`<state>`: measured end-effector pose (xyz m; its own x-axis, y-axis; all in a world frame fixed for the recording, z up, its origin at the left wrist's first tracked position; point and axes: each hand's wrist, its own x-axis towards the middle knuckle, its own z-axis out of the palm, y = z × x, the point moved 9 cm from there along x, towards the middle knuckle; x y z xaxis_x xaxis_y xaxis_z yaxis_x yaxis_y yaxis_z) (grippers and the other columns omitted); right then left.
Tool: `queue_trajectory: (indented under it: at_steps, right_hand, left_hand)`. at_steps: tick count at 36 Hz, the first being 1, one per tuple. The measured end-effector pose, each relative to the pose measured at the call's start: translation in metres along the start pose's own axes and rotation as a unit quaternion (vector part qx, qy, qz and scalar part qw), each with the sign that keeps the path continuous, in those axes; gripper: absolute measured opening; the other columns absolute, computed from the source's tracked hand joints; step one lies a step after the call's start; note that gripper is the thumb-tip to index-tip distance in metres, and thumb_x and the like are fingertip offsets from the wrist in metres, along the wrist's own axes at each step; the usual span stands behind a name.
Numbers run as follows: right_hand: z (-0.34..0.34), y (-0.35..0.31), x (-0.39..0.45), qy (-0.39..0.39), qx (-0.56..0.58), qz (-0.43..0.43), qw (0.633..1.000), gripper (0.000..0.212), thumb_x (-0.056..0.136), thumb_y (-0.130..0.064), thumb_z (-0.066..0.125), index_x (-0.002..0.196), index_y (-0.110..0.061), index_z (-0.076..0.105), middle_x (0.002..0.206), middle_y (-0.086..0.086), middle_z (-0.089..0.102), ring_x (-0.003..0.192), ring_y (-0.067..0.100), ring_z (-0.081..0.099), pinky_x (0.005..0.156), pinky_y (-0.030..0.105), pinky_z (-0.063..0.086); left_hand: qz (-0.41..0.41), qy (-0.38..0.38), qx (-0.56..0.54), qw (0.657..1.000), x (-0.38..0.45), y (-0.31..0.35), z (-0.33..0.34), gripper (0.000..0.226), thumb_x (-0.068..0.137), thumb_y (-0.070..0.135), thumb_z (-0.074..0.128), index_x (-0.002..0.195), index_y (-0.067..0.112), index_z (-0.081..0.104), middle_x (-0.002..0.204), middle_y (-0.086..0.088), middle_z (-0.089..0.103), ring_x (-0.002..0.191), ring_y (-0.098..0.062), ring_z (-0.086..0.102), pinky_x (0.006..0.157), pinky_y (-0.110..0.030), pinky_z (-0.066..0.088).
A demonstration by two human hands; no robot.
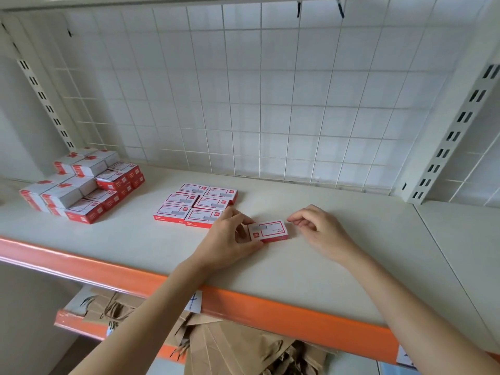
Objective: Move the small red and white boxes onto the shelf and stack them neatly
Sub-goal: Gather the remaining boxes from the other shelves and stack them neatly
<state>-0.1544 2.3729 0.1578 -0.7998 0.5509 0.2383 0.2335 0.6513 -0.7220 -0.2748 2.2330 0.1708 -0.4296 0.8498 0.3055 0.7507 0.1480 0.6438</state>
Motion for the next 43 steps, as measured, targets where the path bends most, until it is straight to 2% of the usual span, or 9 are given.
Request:
queue_trajectory:
  at_steps: [7,11,16,21,24,29,36,40,43]
  right_hand:
    - [0.001,-0.005,-0.001,-0.003,-0.020,-0.017,1.000,0.024,0.083,0.003,0.053,0.093,-0.014,0.067,0.087,-0.010,0.053,0.078,0.006,0.057,0.072,0.011,0.041]
    - [0.003,-0.015,-0.005,-0.019,-0.033,-0.052,0.998,0.024,0.083,0.002,0.056,0.083,-0.021,0.064,0.085,-0.004,0.055,0.077,0.014,0.056,0.071,0.018,0.042]
    - [0.007,-0.022,-0.007,-0.042,-0.034,-0.064,0.996,0.017,0.088,-0.003,0.057,0.089,-0.013,0.070,0.084,-0.006,0.055,0.078,0.001,0.051,0.070,0.009,0.036]
    - [0.008,-0.018,-0.007,-0.045,0.001,-0.025,0.999,0.002,0.084,-0.020,0.067,0.085,-0.022,0.065,0.087,-0.005,0.055,0.075,0.003,0.053,0.072,0.009,0.040]
    - [0.009,-0.018,-0.007,-0.045,-0.009,-0.015,0.999,0.016,0.080,-0.034,0.071,0.092,-0.025,0.066,0.086,-0.009,0.053,0.075,0.002,0.051,0.072,0.010,0.039]
    - [0.021,-0.027,-0.003,-0.101,-0.172,-0.024,0.980,0.071,0.063,-0.074,0.058,0.118,-0.030,0.057,0.096,-0.012,0.046,0.096,0.005,0.047,0.091,0.027,0.039]
    - [0.024,-0.046,0.019,-0.118,-0.164,-0.028,0.979,0.033,0.074,-0.038,0.070,0.100,-0.019,0.062,0.095,-0.005,0.051,0.091,0.013,0.053,0.086,0.032,0.045]
    - [0.034,-0.072,0.040,-0.079,-0.136,-0.048,0.986,0.030,0.075,-0.034,0.073,0.097,-0.018,0.062,0.091,-0.006,0.050,0.088,0.013,0.051,0.080,0.028,0.043]
    - [0.054,-0.093,0.058,-0.082,-0.137,-0.068,0.985,0.040,0.077,-0.037,0.072,0.111,-0.019,0.062,0.102,-0.004,0.052,0.098,0.013,0.049,0.085,0.026,0.039]
  left_hand:
    - [-0.033,0.035,0.023,0.999,0.001,-0.003,-0.001,0.038,0.072,0.032,0.079,0.102,0.013,0.065,0.095,0.003,0.048,0.072,-0.001,0.049,0.065,-0.004,0.037]
    - [-0.046,0.023,0.037,0.998,0.001,-0.004,0.003,0.052,0.061,0.045,0.083,0.089,0.012,0.056,0.093,0.002,0.046,0.075,-0.008,0.046,0.065,-0.014,0.038]
    - [0.027,-0.036,0.053,0.998,0.000,0.008,0.015,0.052,0.058,0.049,0.083,0.084,0.014,0.056,0.085,0.004,0.047,0.068,-0.003,0.042,0.064,-0.018,0.035]
    - [0.065,-0.069,0.052,0.994,-0.003,0.019,0.016,0.052,0.066,0.061,0.069,0.092,0.016,0.066,0.080,0.010,0.048,0.065,-0.005,0.047,0.063,-0.021,0.042]
    - [0.093,-0.065,0.041,0.993,-0.007,0.026,0.015,0.038,0.076,0.056,0.059,0.093,0.024,0.070,0.078,0.013,0.047,0.062,-0.002,0.047,0.061,-0.014,0.038]
    - [0.093,-0.090,0.055,0.990,-0.010,0.027,0.018,0.038,0.082,0.052,0.049,0.100,0.027,0.071,0.084,0.006,0.052,0.061,-0.004,0.049,0.063,-0.022,0.044]
    - [0.121,-0.149,0.127,0.973,-0.017,0.027,-0.003,0.021,0.087,0.029,0.063,0.104,0.019,0.070,0.092,0.004,0.054,0.077,-0.013,0.058,0.072,-0.032,0.050]
    - [0.115,-0.144,0.153,0.971,-0.024,0.015,-0.029,0.022,0.089,0.029,0.062,0.108,0.020,0.069,0.096,0.004,0.060,0.078,-0.009,0.059,0.069,-0.023,0.049]
    - [0.104,-0.137,0.161,0.972,-0.028,0.001,-0.048,0.020,0.089,0.030,0.062,0.105,0.020,0.070,0.097,0.003,0.062,0.079,-0.008,0.060,0.066,-0.019,0.046]
